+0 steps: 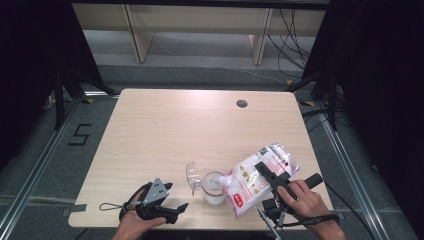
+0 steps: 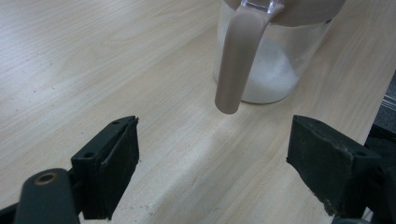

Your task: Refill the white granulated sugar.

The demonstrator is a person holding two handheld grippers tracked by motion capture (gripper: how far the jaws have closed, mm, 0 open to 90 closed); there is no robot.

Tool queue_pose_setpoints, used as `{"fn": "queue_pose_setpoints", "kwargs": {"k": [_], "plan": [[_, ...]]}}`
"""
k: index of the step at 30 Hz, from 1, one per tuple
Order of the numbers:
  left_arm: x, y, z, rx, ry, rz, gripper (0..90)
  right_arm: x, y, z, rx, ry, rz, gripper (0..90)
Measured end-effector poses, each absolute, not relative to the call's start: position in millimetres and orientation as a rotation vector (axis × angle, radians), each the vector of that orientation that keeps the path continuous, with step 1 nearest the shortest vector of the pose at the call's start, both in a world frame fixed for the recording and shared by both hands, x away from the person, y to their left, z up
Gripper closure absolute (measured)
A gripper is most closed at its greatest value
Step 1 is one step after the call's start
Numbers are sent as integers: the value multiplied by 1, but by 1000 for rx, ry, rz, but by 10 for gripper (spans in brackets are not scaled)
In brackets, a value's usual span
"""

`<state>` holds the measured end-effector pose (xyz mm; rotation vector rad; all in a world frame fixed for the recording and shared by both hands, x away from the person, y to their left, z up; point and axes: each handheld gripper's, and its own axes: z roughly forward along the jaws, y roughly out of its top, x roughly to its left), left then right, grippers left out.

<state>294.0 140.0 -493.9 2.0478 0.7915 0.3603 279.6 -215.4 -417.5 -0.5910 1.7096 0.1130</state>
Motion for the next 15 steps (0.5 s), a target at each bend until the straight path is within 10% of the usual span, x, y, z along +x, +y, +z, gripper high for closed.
{"fn": "queue_pose_setpoints", "kwargs": {"k": [15], "plan": [[294, 139, -495, 2037, 794, 356, 165, 280, -215, -415, -611, 1712, 108, 703]]}}
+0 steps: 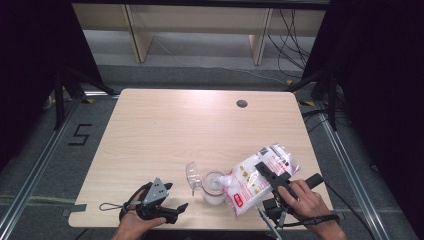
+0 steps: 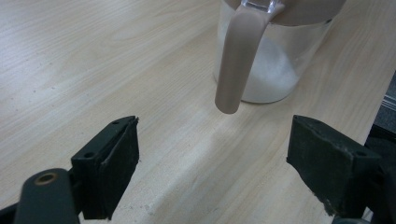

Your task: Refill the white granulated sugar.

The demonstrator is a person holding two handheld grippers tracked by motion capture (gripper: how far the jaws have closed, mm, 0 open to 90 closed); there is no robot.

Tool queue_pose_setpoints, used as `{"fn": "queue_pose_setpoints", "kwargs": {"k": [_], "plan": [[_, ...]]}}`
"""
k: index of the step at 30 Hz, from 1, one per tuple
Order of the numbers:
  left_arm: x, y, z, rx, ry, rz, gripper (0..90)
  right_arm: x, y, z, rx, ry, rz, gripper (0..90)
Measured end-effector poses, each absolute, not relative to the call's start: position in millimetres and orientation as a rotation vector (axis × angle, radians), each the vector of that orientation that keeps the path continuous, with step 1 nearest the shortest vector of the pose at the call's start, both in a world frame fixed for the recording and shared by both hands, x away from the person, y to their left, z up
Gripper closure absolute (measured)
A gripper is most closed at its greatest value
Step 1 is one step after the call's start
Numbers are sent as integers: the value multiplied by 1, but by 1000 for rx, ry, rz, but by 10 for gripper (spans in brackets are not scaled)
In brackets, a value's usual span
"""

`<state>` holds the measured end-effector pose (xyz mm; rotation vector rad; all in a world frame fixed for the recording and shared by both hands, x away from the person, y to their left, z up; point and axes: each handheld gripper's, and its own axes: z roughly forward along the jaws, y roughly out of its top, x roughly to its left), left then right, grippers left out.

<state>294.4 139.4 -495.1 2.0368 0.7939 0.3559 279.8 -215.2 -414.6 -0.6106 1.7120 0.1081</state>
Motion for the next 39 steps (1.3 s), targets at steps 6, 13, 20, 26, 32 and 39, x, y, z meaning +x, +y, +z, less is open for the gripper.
{"fn": "queue_pose_setpoints", "kwargs": {"k": [6, 13, 20, 26, 32, 39], "plan": [[294, 139, -495, 2038, 795, 352, 165, 280, -215, -415, -611, 1702, 115, 703], [294, 140, -495, 2041, 795, 354, 165, 279, -215, -413, -608, 1708, 92, 703], [295, 140, -495, 2041, 786, 362, 165, 280, -215, -414, -611, 1699, 115, 703], [295, 140, -495, 2034, 788, 359, 165, 280, -215, -414, -611, 1700, 113, 703], [295, 140, -495, 2036, 788, 360, 165, 279, -215, -414, -604, 1704, 121, 703], [294, 139, -495, 2031, 794, 356, 165, 280, -215, -411, -627, 1686, 131, 704]]}}
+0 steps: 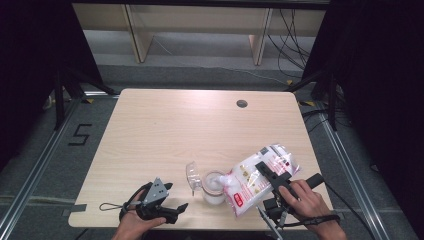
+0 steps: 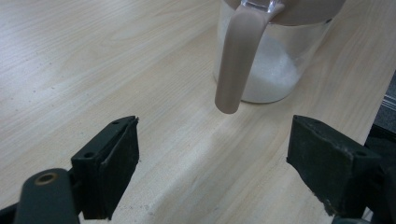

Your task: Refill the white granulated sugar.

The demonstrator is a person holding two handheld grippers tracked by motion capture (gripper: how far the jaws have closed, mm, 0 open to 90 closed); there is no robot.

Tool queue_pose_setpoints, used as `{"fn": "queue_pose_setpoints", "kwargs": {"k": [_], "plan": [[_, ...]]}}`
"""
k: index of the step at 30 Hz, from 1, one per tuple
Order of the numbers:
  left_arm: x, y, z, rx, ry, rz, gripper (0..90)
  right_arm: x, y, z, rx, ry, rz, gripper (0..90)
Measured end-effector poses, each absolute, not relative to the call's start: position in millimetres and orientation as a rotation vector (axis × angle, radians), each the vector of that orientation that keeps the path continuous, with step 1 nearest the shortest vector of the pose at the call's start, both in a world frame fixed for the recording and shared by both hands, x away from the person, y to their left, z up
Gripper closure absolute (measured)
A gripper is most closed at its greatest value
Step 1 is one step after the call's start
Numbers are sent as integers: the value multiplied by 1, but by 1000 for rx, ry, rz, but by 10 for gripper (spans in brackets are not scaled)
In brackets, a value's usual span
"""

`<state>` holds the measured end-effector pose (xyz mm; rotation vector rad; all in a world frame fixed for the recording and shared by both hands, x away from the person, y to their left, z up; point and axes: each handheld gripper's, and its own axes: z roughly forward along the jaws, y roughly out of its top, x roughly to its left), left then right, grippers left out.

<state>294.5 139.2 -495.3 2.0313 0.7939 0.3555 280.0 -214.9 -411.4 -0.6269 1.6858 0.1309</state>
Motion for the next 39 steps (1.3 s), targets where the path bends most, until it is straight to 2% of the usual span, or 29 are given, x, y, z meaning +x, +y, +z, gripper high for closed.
{"fn": "queue_pose_setpoints", "kwargs": {"k": [39], "plan": [[295, 139, -495, 2031, 793, 355, 165, 278, -215, -413, -584, 1726, 122, 706]]}}
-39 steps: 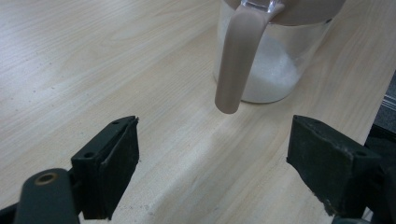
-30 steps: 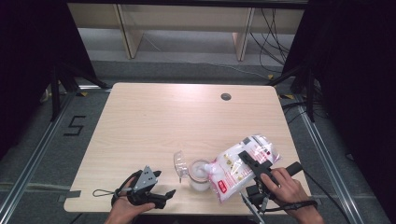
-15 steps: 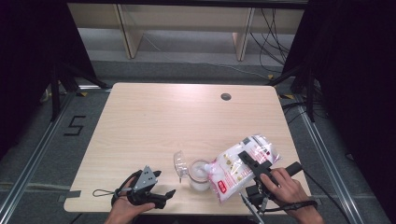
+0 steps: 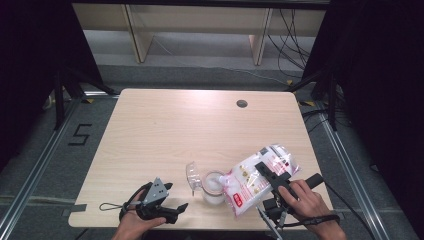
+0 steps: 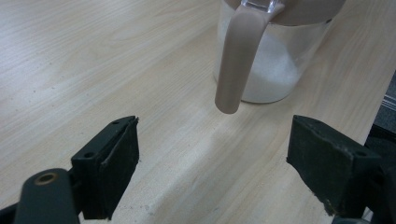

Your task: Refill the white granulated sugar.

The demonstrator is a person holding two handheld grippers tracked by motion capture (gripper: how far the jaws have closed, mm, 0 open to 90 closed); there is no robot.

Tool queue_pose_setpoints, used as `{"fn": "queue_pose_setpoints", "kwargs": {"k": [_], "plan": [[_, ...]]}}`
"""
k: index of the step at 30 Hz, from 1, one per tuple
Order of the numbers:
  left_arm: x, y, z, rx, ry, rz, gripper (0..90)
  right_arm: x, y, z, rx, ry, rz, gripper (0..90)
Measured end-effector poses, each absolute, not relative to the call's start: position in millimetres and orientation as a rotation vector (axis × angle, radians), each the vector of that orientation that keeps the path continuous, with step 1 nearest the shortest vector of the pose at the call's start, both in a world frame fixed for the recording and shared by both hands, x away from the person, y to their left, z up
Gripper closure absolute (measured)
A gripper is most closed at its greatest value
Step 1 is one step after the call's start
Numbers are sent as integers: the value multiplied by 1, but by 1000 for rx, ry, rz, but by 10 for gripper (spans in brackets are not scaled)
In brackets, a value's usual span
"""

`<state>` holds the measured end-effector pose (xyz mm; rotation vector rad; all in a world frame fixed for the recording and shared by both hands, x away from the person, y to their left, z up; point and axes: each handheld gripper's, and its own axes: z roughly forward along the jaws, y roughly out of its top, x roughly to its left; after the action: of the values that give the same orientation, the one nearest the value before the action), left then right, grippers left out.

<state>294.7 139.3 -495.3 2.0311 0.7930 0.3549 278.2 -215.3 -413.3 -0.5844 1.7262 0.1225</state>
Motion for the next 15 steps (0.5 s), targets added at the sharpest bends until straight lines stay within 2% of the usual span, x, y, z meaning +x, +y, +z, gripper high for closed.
{"fn": "queue_pose_setpoints", "kwargs": {"k": [15], "plan": [[294, 140, -494, 2047, 791, 359, 165, 279, -214, -415, -597, 1733, 112, 706]]}}
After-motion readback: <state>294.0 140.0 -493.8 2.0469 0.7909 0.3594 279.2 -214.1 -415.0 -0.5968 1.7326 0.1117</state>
